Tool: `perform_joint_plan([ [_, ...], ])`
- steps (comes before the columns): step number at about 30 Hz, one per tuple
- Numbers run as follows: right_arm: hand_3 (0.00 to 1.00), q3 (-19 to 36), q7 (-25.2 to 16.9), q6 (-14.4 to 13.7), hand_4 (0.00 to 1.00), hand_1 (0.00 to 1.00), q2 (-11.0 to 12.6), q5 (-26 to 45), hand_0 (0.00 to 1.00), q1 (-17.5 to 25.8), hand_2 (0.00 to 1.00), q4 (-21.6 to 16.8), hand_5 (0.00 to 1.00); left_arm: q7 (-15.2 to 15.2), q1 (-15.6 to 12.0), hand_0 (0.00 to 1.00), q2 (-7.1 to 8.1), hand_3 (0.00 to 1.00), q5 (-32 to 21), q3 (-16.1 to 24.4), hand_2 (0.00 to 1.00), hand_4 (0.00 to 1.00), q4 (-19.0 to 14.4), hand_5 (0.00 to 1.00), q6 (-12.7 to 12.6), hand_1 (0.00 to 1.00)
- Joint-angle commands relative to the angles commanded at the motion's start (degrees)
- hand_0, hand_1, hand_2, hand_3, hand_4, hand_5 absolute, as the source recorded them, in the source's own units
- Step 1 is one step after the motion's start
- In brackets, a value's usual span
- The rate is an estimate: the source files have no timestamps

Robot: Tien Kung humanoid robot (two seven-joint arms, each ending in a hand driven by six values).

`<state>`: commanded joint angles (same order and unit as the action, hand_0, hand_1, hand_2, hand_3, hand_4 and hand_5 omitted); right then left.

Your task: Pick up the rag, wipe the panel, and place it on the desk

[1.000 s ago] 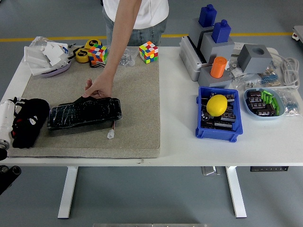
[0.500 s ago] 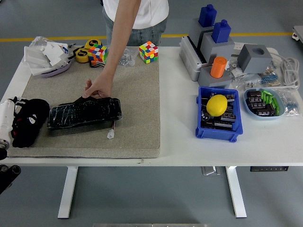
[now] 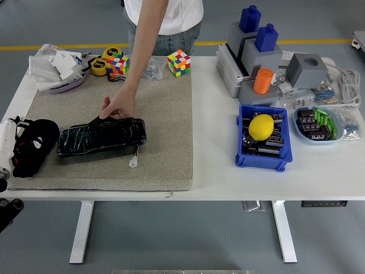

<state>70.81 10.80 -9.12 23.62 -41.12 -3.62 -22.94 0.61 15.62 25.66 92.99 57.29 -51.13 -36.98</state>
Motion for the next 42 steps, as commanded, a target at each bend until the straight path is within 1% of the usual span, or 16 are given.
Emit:
perform_joint_plan([
  [5,0.592,-0.2,0.1,0.0,0.960,0.646,0.1,0.0,0.748,-0.1,0.692,0.1,0.583,-0.4,-0.2,0.176,0.55,0.551,0.8,1.2,0.468,0.543,-0.6,0.002,0.0,0.113],
  [11,0.592,-0.3,0.1,0.2,0.960,0.646,0.1,0.0,0.748,0.1,0.692,0.2,0.583,-1.0,-0.8,0.176,1.38,0.549,2.6,2.7,0.468,0.546,-3.4,0.002,0.0,0.109],
  [12,0.592,-0.3,0.2,0.2,0.960,0.646,0.1,0.0,0.749,0.1,0.692,0.2,0.583,-1.1,-0.9,0.174,1.47,0.547,2.9,3.0,0.471,0.507,-3.7,0.002,0.0,0.108],
  [18,0.592,-0.5,0.1,0.2,0.960,0.646,0.2,0.0,0.749,0.0,0.692,0.2,0.584,-2.2,-1.7,0.174,1.74,0.551,4.6,4.1,0.472,0.504,-6.4,0.002,0.0,0.108],
  [21,0.592,-0.5,0.1,0.3,0.960,0.646,0.3,0.1,0.749,0.2,0.692,0.4,0.584,-3.0,-2.4,0.174,1.44,0.551,6.0,4.6,0.472,0.504,-8.6,0.002,0.0,0.108],
  [25,0.592,-0.5,0.1,0.5,0.960,0.646,0.4,0.1,0.748,0.4,0.692,0.7,0.583,-3.6,-2.9,0.173,0.79,0.551,7.0,5.0,0.475,0.502,-10.6,0.002,0.0,0.108],
  [31,0.592,-0.7,0.0,0.6,0.961,0.646,0.4,0.1,0.749,0.2,0.692,0.8,0.583,-4.2,-3.0,0.173,0.43,0.552,7.5,4.0,0.476,0.498,-11.9,0.002,0.0,0.107],
  [38,0.592,-0.9,0.1,0.6,0.961,0.646,0.5,0.1,0.749,0.3,0.692,1.0,0.584,-4.9,-3.6,0.171,-0.09,0.552,8.5,3.2,0.476,0.495,-14.3,0.002,0.0,0.107],
  [42,0.593,-1.1,0.0,0.6,0.961,0.646,0.5,0.1,0.750,0.1,0.692,1.1,0.583,-4.9,-3.6,0.169,-0.33,0.552,8.5,2.6,0.478,0.499,-14.8,0.002,0.0,0.106],
])
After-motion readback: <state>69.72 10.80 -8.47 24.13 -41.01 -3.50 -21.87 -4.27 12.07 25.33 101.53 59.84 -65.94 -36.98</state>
